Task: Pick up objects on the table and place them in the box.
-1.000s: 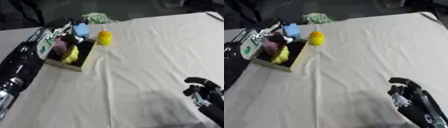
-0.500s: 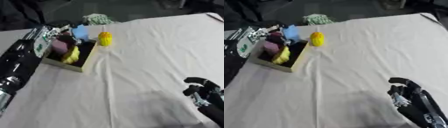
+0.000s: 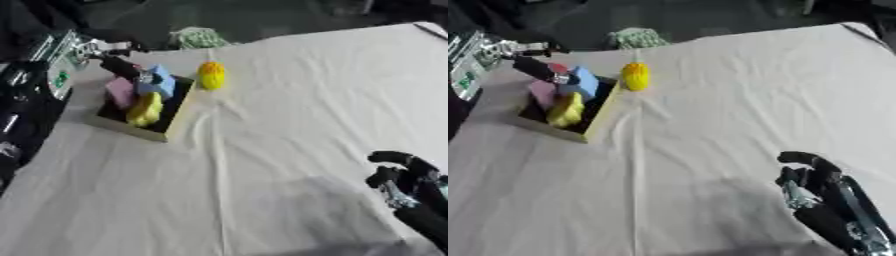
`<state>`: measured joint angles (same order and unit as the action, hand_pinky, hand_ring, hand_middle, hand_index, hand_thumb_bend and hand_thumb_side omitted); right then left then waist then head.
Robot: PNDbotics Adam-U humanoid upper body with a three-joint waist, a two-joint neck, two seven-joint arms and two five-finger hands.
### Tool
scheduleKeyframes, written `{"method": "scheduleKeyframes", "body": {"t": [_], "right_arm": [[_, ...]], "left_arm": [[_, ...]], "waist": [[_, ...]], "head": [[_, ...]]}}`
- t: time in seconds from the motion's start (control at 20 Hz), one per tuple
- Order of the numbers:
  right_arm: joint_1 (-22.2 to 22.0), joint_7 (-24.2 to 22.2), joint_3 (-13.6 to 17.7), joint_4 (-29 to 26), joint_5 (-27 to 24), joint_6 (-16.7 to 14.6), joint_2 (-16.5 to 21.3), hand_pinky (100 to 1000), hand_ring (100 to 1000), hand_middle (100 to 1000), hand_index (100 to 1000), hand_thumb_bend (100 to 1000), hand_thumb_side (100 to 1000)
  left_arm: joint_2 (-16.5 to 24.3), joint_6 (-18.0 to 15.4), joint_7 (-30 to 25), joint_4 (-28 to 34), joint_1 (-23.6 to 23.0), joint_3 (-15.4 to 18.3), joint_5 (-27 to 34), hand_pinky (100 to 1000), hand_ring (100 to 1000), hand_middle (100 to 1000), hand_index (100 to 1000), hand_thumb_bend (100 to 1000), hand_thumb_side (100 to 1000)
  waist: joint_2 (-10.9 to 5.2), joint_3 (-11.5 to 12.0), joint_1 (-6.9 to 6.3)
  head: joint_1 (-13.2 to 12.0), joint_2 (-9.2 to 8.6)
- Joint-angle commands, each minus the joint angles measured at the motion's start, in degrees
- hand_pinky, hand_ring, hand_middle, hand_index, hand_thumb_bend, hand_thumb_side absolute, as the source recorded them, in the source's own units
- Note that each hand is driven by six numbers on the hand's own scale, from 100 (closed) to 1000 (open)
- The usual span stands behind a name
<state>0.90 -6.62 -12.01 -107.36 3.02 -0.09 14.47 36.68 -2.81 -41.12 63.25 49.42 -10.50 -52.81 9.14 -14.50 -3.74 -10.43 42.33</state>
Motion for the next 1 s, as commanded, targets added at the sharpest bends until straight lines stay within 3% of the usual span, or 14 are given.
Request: {"method": "scheduleKeyframes", "body": {"t": [0.05, 0.25, 0.65, 0.85, 1.0], "right_arm": [[0.1, 0.1, 0.3, -0.5, 0.2, -0.1, 1.1, 620, 588, 725, 770, 100, 347], [0.3, 0.0, 0.1, -0.5, 0.1, -0.1, 1.0, 621, 588, 726, 770, 100, 351], [1.2, -0.6, -0.5, -0.7, -0.4, 0.1, 0.6, 621, 588, 724, 770, 100, 368], [1.7, -0.8, -0.6, -0.8, -0.6, 0.1, 0.5, 621, 587, 725, 770, 100, 370], [2.0, -0.9, -0.7, -0.8, -0.7, 0.1, 0.4, 621, 587, 724, 770, 100, 368]], "left_arm": [[1.8, 0.9, 3.6, 2.4, 1.2, 1.1, 0.4, 872, 843, 862, 950, 435, 724], [-0.9, 1.2, 12.7, 1.8, 2.1, 0.2, 2.9, 882, 842, 851, 944, 386, 671], [-7.3, -1.3, 24.4, -4.3, 4.3, -1.9, 0.9, 881, 849, 859, 943, 432, 724], [-9.0, -2.4, 26.2, -6.3, 4.3, -2.7, -0.6, 886, 860, 874, 949, 461, 746], [-9.7, -2.5, 26.5, -7.2, 4.2, -2.9, -2.3, 881, 859, 875, 949, 458, 705]], "waist": [[-0.94, 0.0, 0.22], [-0.85, -0.5, 0.37], [0.15, -2.1, 0.63], [0.58, -2.6, 0.56], [0.80, -2.9, 0.59]], "head": [[0.3, 0.07], [0.2, 0.10], [-0.5, -0.34], [-0.5, -0.64], [-0.5, -0.85]]}}
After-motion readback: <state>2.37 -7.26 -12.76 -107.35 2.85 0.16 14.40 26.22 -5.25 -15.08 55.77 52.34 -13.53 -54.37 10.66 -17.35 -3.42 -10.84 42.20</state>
